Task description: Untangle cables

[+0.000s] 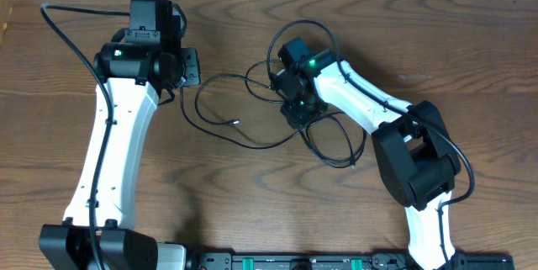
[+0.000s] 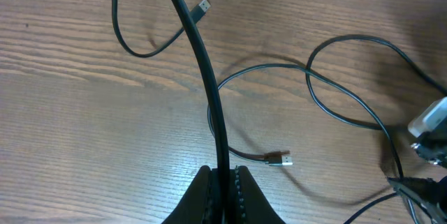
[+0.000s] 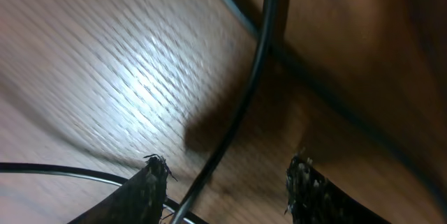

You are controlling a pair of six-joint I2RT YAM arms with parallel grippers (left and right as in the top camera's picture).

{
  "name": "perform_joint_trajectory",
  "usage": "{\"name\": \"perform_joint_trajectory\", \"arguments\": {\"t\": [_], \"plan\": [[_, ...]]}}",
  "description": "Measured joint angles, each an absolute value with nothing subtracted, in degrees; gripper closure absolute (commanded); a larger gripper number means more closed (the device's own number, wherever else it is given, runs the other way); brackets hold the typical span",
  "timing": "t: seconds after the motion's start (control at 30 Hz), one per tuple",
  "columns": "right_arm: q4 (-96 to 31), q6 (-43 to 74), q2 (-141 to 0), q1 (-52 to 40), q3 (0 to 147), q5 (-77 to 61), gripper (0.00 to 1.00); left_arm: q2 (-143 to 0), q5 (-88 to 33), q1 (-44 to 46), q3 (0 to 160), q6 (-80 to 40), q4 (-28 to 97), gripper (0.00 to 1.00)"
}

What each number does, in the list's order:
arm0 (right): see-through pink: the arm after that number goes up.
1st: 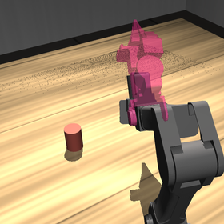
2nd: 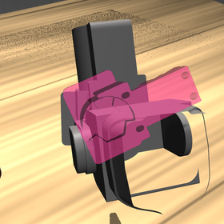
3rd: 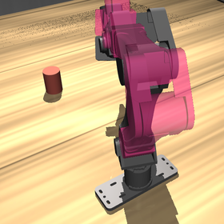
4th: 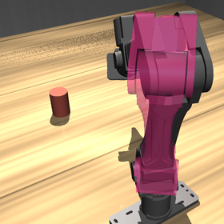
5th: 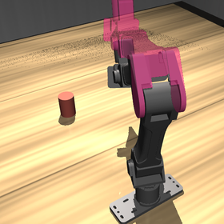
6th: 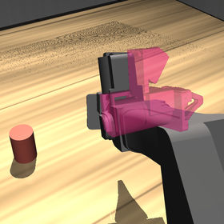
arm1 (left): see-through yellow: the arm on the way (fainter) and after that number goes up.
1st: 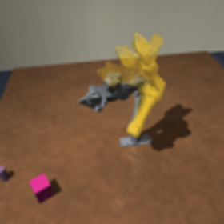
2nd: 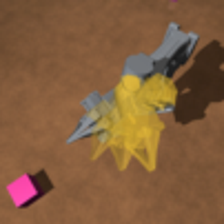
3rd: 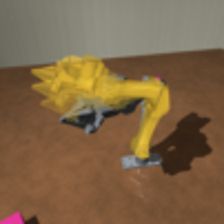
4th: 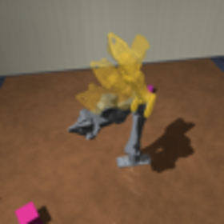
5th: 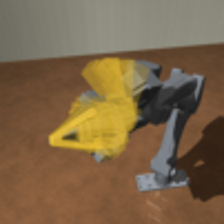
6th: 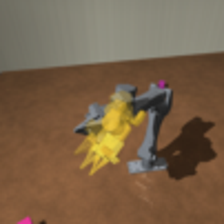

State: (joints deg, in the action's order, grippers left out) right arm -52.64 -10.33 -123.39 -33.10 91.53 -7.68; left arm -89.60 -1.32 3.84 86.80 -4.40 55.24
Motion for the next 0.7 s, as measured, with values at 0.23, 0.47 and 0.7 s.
{"name": "perform_joint_trajectory", "arguments": {"t": [0.23,0.47,0.7], "plan": [[-49.1,-9.3,-122.7,-34.4,87.6,-5.4,0.75,-89.6,-1.3,3.8,86.8,-4.4,55.3,0.93],[-47.4,-7.9,-122.5,-35.2,86.8,-5.4,0.99,-89.6,-1.3,3.8,86.8,-4.4,55.3,0.93],[-51.3,-7.0,-122.5,-34.8,87.8,-6.0,0.99,-89.6,-1.3,3.8,86.8,-4.4,55.3,0.93]]}}
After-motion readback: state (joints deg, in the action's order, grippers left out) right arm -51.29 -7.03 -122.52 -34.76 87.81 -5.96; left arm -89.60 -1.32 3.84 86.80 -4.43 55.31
